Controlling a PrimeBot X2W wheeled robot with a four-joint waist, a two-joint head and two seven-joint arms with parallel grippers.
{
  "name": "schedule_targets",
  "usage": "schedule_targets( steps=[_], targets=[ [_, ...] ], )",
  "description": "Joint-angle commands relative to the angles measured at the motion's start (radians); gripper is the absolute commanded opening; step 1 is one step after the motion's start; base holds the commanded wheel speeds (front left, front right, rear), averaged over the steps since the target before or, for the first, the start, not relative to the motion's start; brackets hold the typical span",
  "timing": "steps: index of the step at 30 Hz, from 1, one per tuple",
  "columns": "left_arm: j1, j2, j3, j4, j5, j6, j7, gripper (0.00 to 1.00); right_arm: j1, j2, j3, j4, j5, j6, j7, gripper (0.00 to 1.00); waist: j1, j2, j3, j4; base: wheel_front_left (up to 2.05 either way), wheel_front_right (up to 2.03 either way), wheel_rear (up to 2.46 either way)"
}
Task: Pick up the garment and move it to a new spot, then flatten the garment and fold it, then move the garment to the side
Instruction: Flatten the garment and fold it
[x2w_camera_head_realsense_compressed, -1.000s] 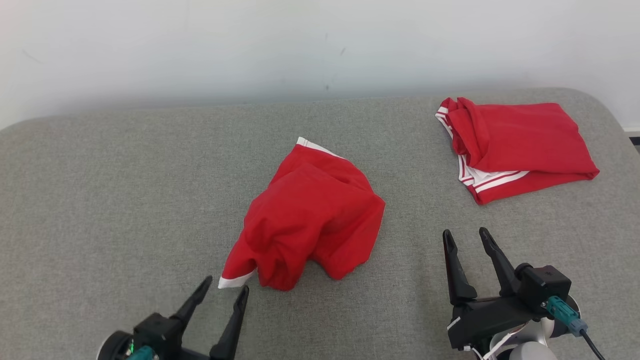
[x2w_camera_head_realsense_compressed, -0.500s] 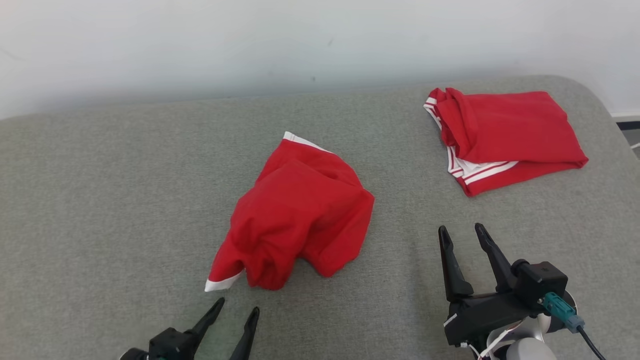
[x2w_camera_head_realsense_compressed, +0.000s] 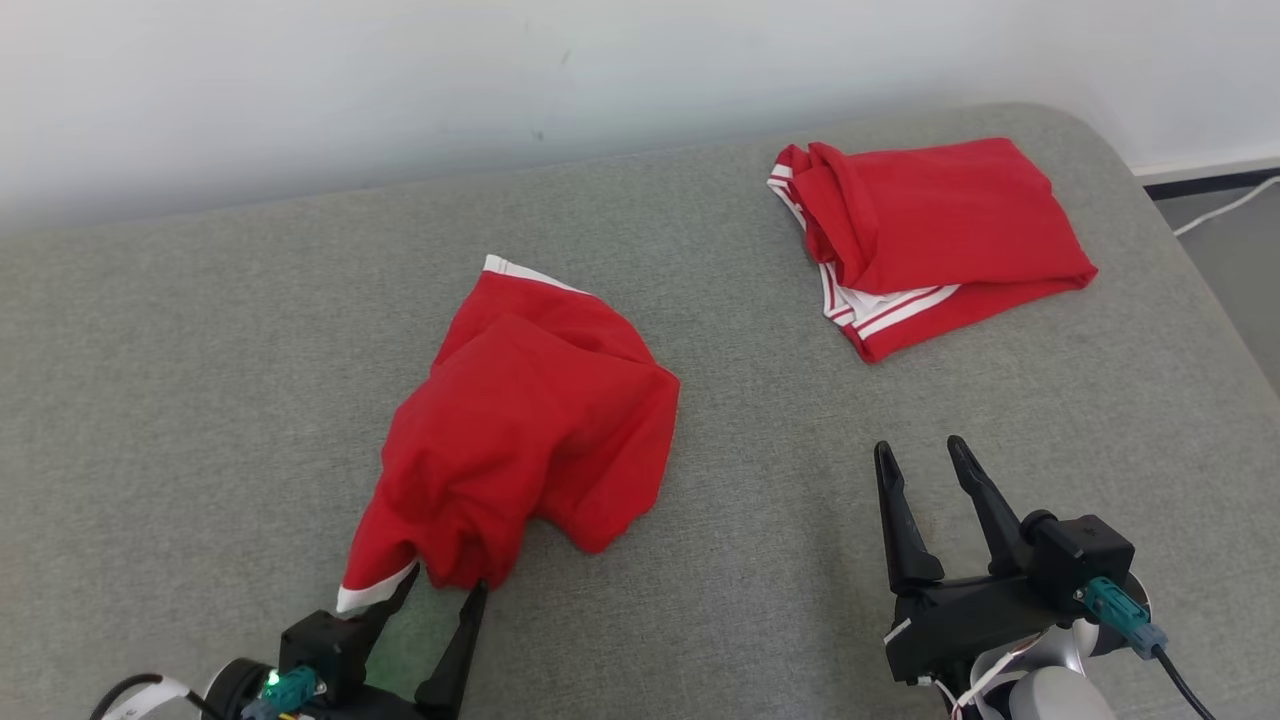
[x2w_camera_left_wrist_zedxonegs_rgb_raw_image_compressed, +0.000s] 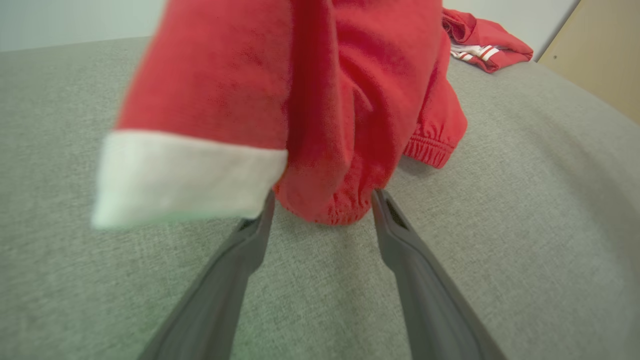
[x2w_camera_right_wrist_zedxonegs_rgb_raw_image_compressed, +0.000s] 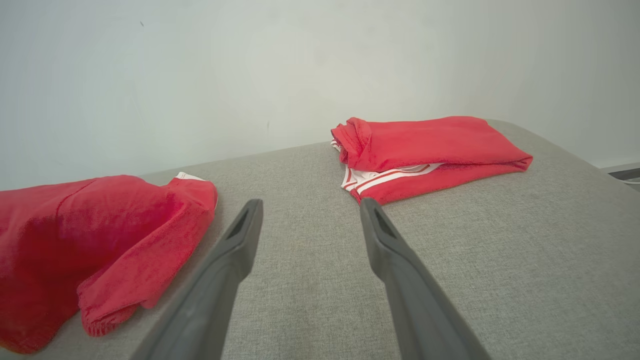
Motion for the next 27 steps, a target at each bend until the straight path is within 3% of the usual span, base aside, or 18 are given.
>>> schedule_targets(
  steps=[1, 6, 7, 9, 10, 19, 27],
  targets=[
    [-0.017, -0.004, 0.001, 0.018, -0.008, -0.007, -0.009, 1.00, -0.008, 0.000, 0.001, 0.001, 0.006, -0.001, -0.007, 1.00, -0.0001, -0.0001, 0.010, -0.018, 0.00, 0.00, 0.00],
    [-0.051, -0.026, 0.003, 0.071, -0.017, -0.024, -0.012, 1.00, -0.010, 0.000, 0.000, 0.003, 0.002, -0.001, -0.008, 1.00, -0.0001, -0.0001, 0.011, -0.026, 0.00, 0.00, 0.00],
    [-0.054, -0.031, 0.001, 0.083, -0.019, -0.029, -0.012, 0.93, -0.010, 0.001, 0.000, 0.003, 0.002, -0.001, -0.008, 1.00, -0.0001, -0.0001, 0.010, -0.025, 0.00, 0.00, 0.00],
    [-0.064, -0.037, 0.001, 0.101, -0.019, -0.035, -0.017, 0.06, -0.008, 0.001, -0.003, 0.005, 0.001, -0.001, -0.009, 1.00, -0.0001, -0.0001, 0.007, -0.022, 0.00, 0.00, 0.00],
    [-0.065, -0.041, 0.000, 0.109, -0.020, -0.040, -0.018, 0.00, -0.006, 0.001, -0.005, 0.006, 0.001, -0.001, -0.009, 1.00, -0.0001, -0.0001, 0.005, -0.019, 0.00, 0.00, 0.00],
    [-0.036, -0.024, 0.020, 0.105, -0.019, -0.030, -0.027, 0.00, 0.025, -0.002, -0.021, 0.011, 0.000, -0.001, -0.009, 1.00, -0.0001, -0.0001, -0.036, 0.054, 0.00, 0.00, 0.00],
    [-0.002, 0.048, 0.046, -0.040, -0.015, 0.021, 0.011, 0.00, 0.048, -0.003, -0.024, 0.009, 0.008, -0.001, -0.006, 1.00, -0.0001, -0.0001, -0.071, 0.165, 0.00, 0.00, 0.00]
  ],
)
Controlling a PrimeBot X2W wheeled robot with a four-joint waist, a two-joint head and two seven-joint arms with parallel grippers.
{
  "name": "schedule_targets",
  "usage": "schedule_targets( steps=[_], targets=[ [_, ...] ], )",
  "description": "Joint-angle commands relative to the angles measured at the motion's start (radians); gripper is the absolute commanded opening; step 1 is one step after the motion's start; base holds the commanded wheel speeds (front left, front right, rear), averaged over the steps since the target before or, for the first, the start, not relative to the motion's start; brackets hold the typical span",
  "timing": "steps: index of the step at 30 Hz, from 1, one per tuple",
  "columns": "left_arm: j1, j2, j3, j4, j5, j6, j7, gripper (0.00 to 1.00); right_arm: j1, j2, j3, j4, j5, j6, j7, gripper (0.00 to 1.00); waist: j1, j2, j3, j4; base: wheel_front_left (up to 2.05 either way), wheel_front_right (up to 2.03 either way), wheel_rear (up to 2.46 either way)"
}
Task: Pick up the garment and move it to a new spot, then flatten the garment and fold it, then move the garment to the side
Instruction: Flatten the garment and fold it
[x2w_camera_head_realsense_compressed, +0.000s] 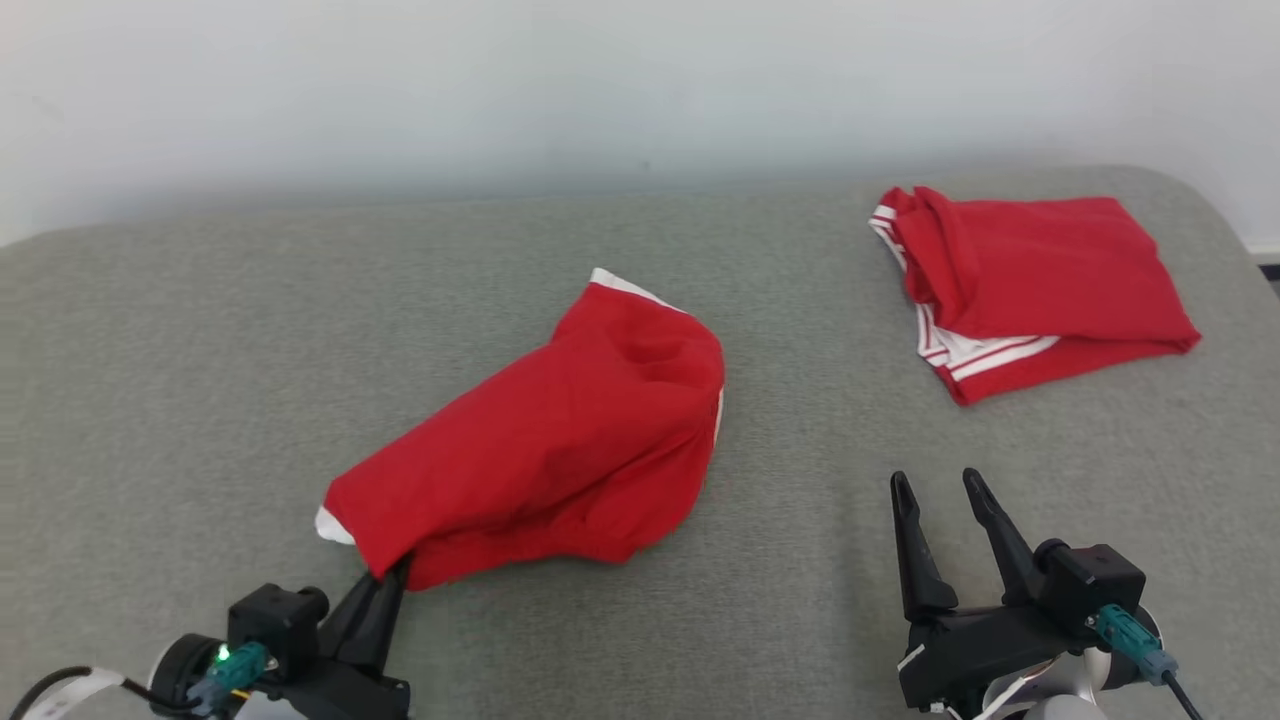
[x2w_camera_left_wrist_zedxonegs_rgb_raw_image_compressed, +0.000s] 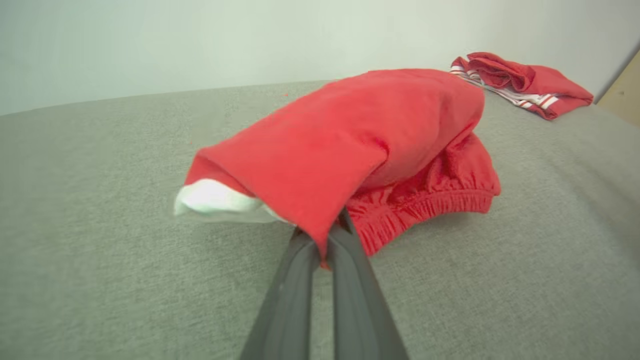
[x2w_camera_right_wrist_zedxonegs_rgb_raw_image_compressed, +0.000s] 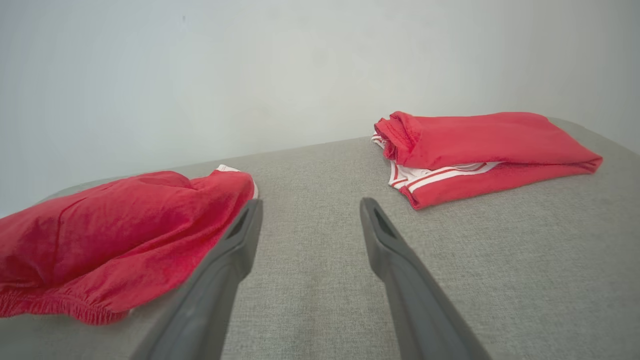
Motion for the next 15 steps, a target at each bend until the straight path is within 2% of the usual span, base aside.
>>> schedule_targets(
  steps=[1, 5, 10, 15],
  targets=[
    [0.020, 0.014, 0.004, -0.016, -0.006, 0.009, 0.007, 0.00, 0.009, -0.002, -0.001, -0.001, 0.003, -0.001, -0.001, 1.00, 0.0000, 0.0000, -0.026, 0.058, 0.00, 0.00, 0.00],
    [0.046, 0.064, 0.024, -0.103, -0.011, 0.044, 0.041, 0.00, 0.009, 0.000, 0.003, 0.000, 0.007, -0.001, -0.001, 1.00, 0.0000, 0.0000, -0.026, 0.088, 0.00, 0.00, 0.00],
    [0.088, 0.115, 0.066, -0.159, -0.029, 0.086, 0.059, 0.00, 0.003, 0.002, 0.010, 0.004, 0.009, -0.001, 0.002, 1.00, 0.0000, 0.0000, -0.028, 0.093, 0.00, 0.00, 0.00],
    [0.120, 0.143, 0.086, -0.136, -0.045, 0.093, 0.051, 0.00, -0.005, -0.006, 0.016, 0.011, 0.013, -0.001, 0.005, 1.00, 0.0000, 0.0000, -0.029, 0.071, 0.00, 0.00, 0.00]
  ],
)
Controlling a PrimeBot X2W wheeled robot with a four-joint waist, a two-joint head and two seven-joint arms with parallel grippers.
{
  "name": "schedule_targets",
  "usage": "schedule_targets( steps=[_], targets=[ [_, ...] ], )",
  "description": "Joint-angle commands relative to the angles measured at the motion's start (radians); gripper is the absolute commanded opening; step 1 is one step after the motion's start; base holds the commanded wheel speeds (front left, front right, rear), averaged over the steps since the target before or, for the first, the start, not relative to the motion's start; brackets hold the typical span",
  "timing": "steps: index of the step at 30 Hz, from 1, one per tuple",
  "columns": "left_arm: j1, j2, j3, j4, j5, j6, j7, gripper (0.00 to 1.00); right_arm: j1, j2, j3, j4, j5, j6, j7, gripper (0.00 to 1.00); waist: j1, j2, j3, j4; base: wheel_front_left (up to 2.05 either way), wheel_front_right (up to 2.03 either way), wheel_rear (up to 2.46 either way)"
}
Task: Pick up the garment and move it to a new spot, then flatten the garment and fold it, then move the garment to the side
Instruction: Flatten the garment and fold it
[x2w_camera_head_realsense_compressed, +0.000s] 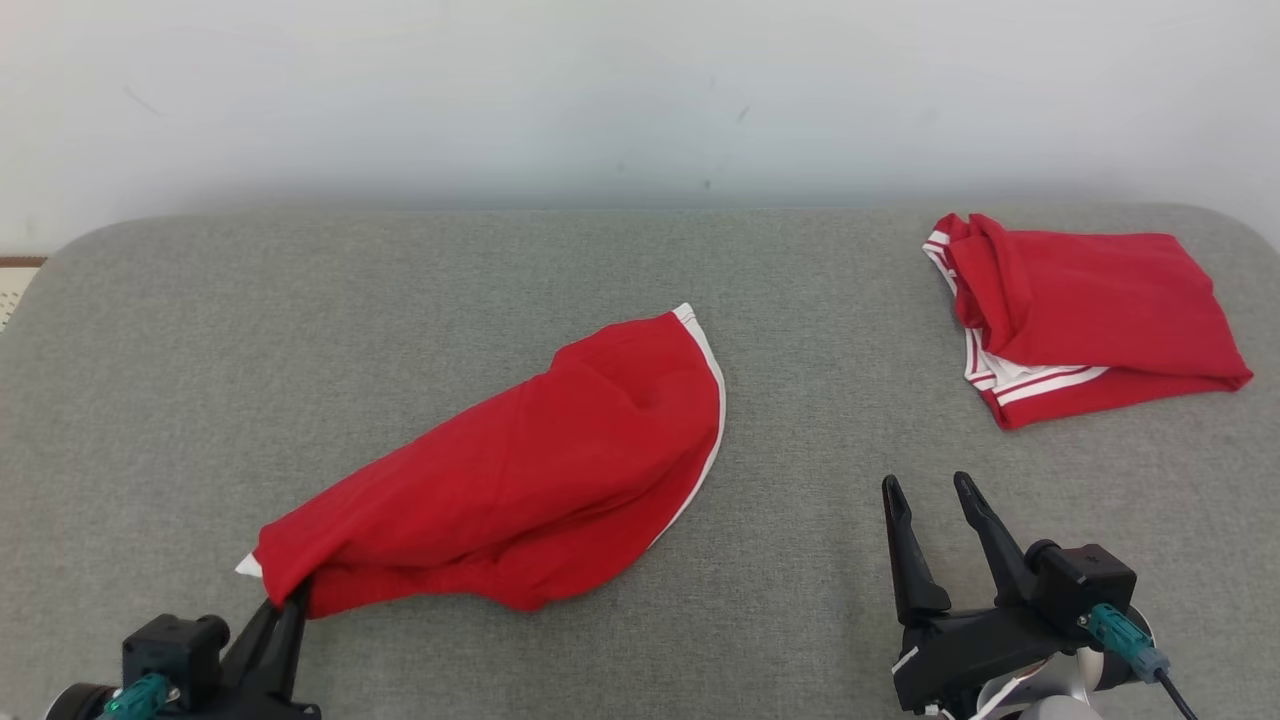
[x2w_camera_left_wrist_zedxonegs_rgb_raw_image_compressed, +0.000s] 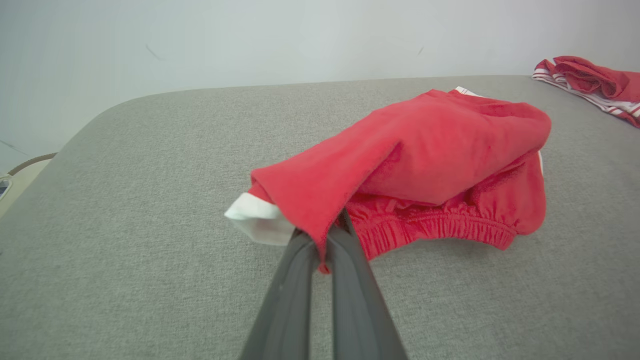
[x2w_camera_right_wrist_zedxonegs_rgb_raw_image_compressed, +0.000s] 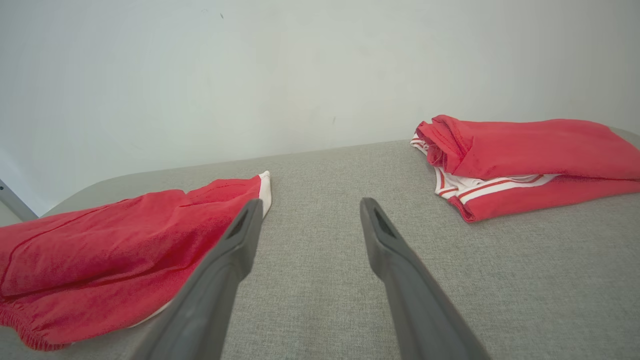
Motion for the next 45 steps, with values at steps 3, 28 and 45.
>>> schedule_targets(
  steps=[3, 28, 45],
  targets=[
    [0.017, -0.001, 0.005, 0.040, -0.010, -0.004, -0.017, 0.00, -0.004, -0.007, 0.000, 0.003, 0.005, -0.001, 0.002, 1.00, 0.0000, 0.0000, 0.000, -0.018, 0.00, 0.00, 0.00],
    [0.134, -0.123, -0.008, 0.053, 0.017, 0.004, -0.100, 1.00, 0.007, -0.011, -0.005, -0.006, 0.004, -0.001, 0.014, 1.00, 0.0000, 0.0000, -0.016, 0.011, 0.00, 0.00, 0.00],
    [0.028, -0.223, -0.073, 0.225, 0.018, -0.102, -0.102, 1.00, -0.017, -0.018, 0.003, -0.016, 0.001, -0.001, 0.012, 1.00, 0.0000, 0.0000, 0.032, -0.113, 0.00, 0.00, 0.00]
  ],
)
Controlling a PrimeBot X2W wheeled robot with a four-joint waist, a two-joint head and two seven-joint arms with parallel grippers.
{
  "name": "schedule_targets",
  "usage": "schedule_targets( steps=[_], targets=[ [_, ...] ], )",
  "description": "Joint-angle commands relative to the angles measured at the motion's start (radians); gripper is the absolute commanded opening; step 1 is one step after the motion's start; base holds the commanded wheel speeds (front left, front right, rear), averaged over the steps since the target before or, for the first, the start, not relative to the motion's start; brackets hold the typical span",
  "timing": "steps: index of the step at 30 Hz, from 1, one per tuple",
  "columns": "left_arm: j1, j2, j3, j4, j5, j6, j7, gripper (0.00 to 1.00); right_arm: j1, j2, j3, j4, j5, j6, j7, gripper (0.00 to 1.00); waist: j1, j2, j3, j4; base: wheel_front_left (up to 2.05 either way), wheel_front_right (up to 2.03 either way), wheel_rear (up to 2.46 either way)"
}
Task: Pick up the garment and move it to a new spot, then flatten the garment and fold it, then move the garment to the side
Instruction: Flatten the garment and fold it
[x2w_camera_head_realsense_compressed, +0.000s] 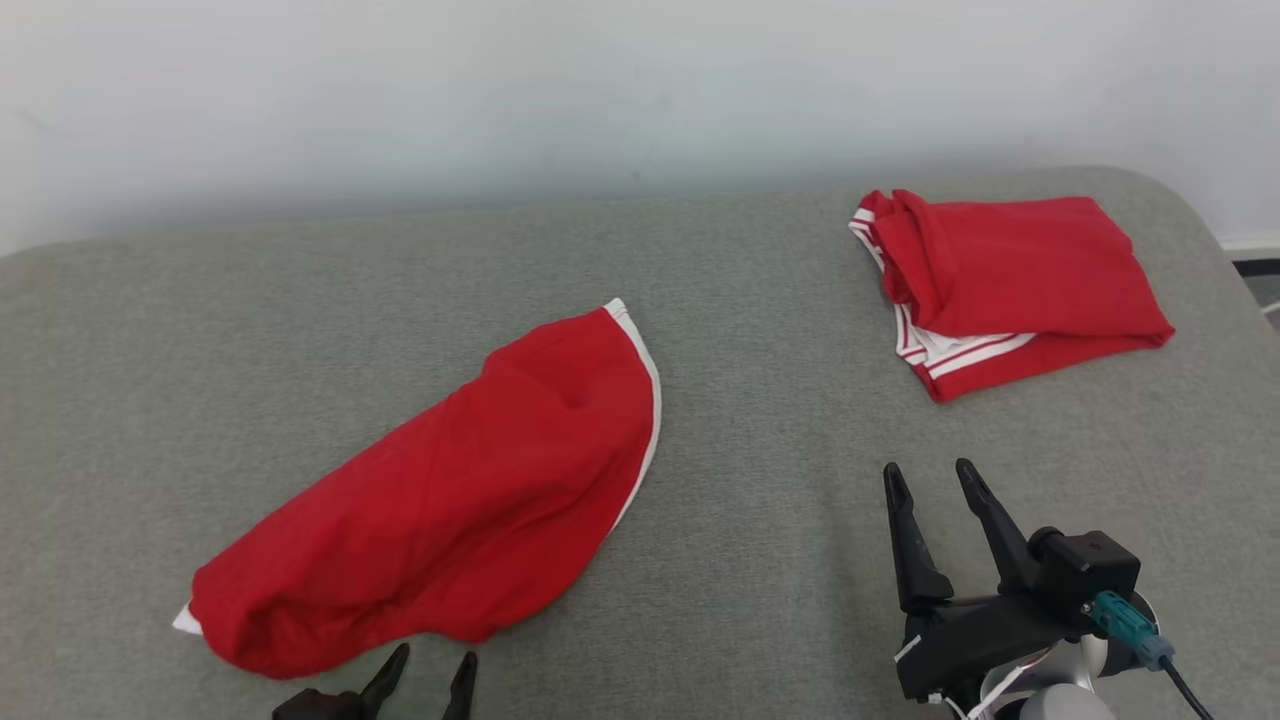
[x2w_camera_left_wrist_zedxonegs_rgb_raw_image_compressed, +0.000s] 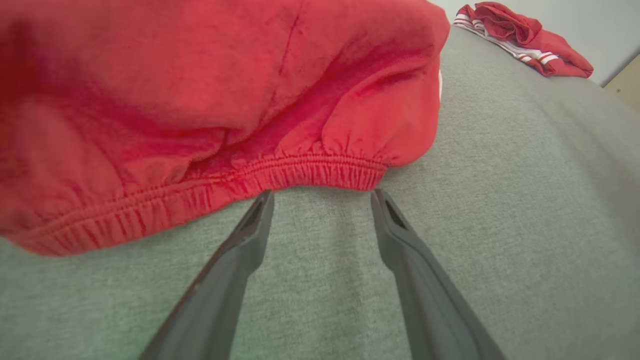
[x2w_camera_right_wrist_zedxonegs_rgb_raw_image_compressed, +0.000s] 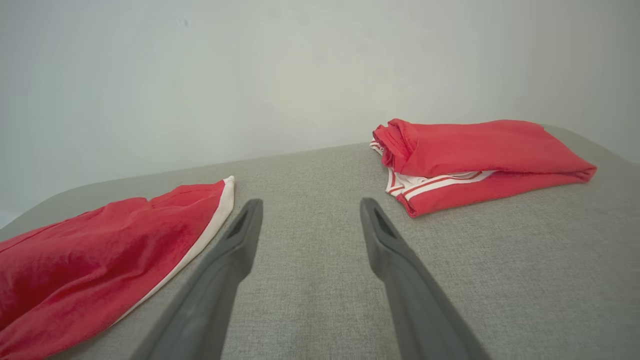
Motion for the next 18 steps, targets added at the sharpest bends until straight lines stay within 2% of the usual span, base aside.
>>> schedule_targets(
  steps=[1, 11, 15, 16, 17, 18],
  targets=[
    [-0.014, -0.004, -0.003, 0.019, 0.008, -0.007, -0.007, 1.00, -0.006, -0.006, 0.001, -0.005, 0.000, -0.001, -0.001, 1.00, 0.0000, 0.0000, 0.018, -0.031, 0.00, 0.00, 0.00],
    [-0.058, -0.046, 0.001, 0.093, 0.021, -0.041, -0.008, 1.00, -0.010, -0.011, -0.007, -0.010, -0.004, -0.001, -0.005, 1.00, 0.0000, 0.0000, 0.034, -0.059, 0.00, 0.00, 0.00],
    [-0.075, -0.059, 0.033, 0.067, 0.050, -0.048, -0.008, 0.98, -0.009, -0.008, -0.009, -0.014, -0.011, -0.001, -0.001, 1.00, 0.0000, 0.0000, 0.034, -0.055, 0.00, 0.00, 0.00],
    [-0.073, -0.062, 0.043, 0.060, 0.058, -0.050, -0.008, 0.59, -0.009, -0.007, -0.010, -0.015, -0.011, -0.001, 0.000, 1.00, 0.0000, 0.0000, 0.034, -0.053, 0.00, 0.00, 0.00],
    [-0.073, -0.062, 0.043, 0.060, 0.058, -0.050, -0.008, 0.59, -0.009, -0.007, -0.010, -0.015, -0.011, -0.001, 0.000, 1.00, 0.0000, 0.0000, 0.034, -0.053, 0.00, 0.00, 0.00],
    [-0.068, -0.064, 0.050, 0.055, 0.068, -0.050, -0.008, 0.36, -0.008, -0.007, -0.011, -0.015, -0.012, -0.001, 0.000, 1.00, 0.0000, 0.0000, 0.033, -0.050, 0.00, 0.00, 0.00]
  ],
)
